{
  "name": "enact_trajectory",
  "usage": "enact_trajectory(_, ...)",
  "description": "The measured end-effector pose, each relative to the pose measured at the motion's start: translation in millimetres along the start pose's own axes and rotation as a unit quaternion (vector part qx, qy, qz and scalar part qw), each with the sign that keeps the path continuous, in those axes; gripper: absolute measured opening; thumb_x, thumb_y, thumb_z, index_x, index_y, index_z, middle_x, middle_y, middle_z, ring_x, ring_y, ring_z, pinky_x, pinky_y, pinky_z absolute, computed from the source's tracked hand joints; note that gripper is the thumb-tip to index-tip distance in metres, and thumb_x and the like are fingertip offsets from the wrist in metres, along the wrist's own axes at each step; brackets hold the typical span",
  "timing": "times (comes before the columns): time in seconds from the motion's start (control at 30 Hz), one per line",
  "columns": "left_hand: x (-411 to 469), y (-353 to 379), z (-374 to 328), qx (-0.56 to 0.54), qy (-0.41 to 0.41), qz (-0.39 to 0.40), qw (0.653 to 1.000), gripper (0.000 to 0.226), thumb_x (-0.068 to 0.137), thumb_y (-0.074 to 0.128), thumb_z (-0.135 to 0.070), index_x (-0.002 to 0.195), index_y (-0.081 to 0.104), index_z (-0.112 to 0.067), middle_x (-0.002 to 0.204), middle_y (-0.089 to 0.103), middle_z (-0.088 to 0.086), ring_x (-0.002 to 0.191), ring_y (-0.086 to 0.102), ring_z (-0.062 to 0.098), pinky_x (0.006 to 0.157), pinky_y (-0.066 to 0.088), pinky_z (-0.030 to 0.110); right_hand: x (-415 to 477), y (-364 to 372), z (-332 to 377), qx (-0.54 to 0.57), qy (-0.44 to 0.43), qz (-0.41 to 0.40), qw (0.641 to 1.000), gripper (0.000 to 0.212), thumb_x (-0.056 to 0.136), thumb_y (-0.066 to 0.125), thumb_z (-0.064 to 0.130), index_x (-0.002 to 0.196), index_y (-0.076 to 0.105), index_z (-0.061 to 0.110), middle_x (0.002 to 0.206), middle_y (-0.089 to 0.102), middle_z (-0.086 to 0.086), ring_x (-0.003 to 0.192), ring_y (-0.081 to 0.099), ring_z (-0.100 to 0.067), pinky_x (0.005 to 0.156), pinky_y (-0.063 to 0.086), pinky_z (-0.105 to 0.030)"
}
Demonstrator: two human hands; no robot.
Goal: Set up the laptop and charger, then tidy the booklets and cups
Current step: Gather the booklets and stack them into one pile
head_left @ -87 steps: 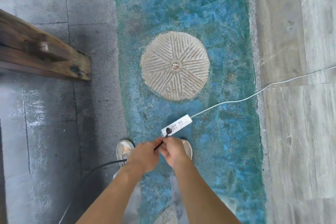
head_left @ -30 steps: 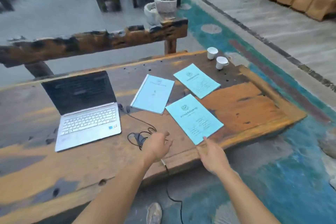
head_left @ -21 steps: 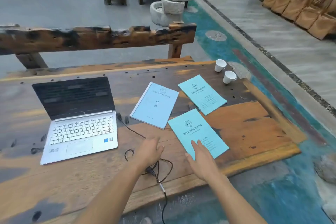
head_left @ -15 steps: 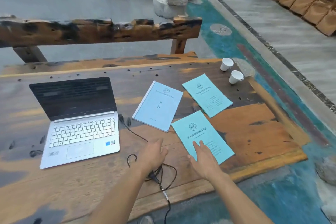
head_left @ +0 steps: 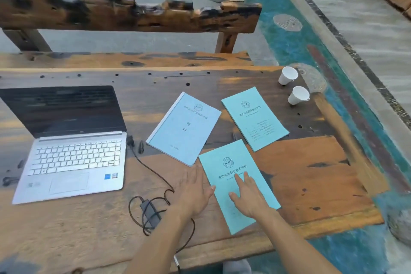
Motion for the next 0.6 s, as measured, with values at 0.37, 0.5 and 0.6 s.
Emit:
enact_trajectory(0.37, 39, 74, -32, -0.033, -0.183, 0.052, 0.981, 0.093, 0.095, 0.032, -0.071, 0.159, -0.012, -0.02, 0.168, -0.018, 0.001, 0.155, -0.013, 0.024, 0.123, 0.007, 0.052, 104, -19, -23, -0.115, -0.186, 0.072, 0.973, 0.078, 0.103, 0.045, 0.046, 0.163, 0.001, 0.025, 0.17, -0.015, -0.01, 0.157, -0.012, -0.029, 0.126, 0.009, -0.044)
enact_trajectory(0.5, 44, 97, -52, 0.006, -0.186, 0.074, 0.98, 0.09, 0.096, 0.029, -0.07, 0.16, -0.01, -0.019, 0.169, -0.015, 0.0, 0.155, -0.008, 0.023, 0.122, 0.007, 0.049, 112, -17, -36, -0.146, -0.206, 0.089, 0.964, 0.083, 0.102, 0.044, 0.051, 0.163, -0.003, 0.02, 0.169, -0.016, -0.015, 0.157, -0.013, -0.031, 0.126, -0.001, -0.042)
enact_trajectory(0.6, 47, 118, -64, 0.032, -0.186, 0.101, 0.977, 0.091, 0.095, 0.026, -0.072, 0.159, -0.011, -0.019, 0.168, -0.017, 0.005, 0.156, -0.01, 0.024, 0.124, 0.002, 0.05, 112, -11, -46, -0.154, -0.213, 0.097, 0.96, 0.089, 0.101, 0.044, 0.053, 0.162, -0.009, 0.016, 0.167, -0.025, -0.015, 0.155, -0.021, -0.031, 0.125, -0.007, -0.04)
Point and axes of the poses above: each hand's wrist, its own x-axis towards the middle knuckle, its own y-axis out of the palm, z = x × y, the point moved 10 cm from there along x, towards the middle knuckle
